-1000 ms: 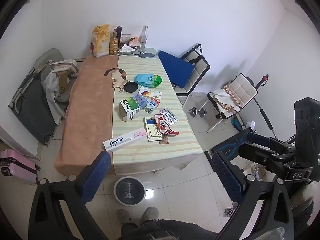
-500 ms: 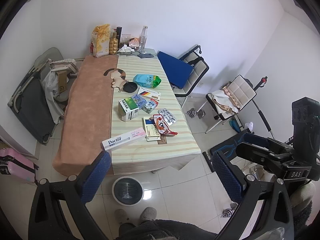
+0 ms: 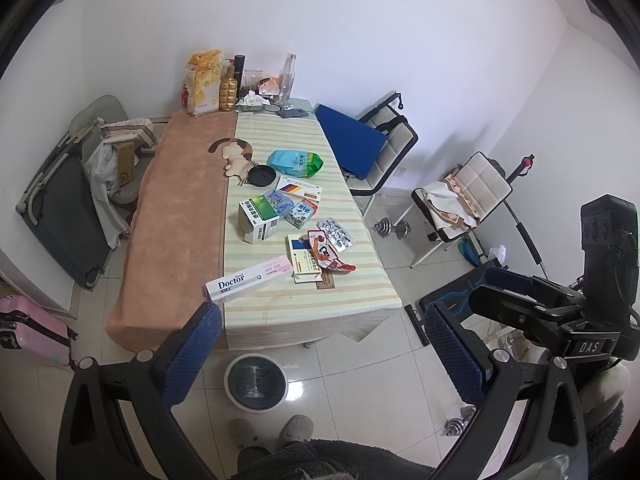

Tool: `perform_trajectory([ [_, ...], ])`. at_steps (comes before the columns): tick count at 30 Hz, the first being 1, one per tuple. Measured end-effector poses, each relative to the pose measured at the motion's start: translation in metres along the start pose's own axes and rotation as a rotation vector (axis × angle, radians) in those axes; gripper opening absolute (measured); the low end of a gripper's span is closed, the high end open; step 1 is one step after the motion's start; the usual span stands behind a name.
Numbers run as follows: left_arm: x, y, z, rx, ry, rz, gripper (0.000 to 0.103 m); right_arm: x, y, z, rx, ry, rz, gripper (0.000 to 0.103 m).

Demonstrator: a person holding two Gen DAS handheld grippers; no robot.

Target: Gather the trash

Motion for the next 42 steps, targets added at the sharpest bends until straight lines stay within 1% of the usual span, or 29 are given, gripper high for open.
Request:
perform_trajectory([
  [22,0.001,0.001,0.001,-0.003,0.003,0.003,0.103,0.008,0.006,-0.005,0.005,-0.008,0.006,0.103],
  [42,0.000,0.002,0.002,-0.004,0.007,0.002,0.103,0.011,0.002,-0.007,0.011,-0.015,0.006,0.103],
])
Point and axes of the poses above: each gripper's, at about its wrist camera, not at the fingertips, and z roughly against the way its jaws point, x to its left, y to its underside, the point moved 8 cm from there along -z, roughly the way its jaws point, and after that the axes turned 12 degrees about -y, right-handed, at the moved point
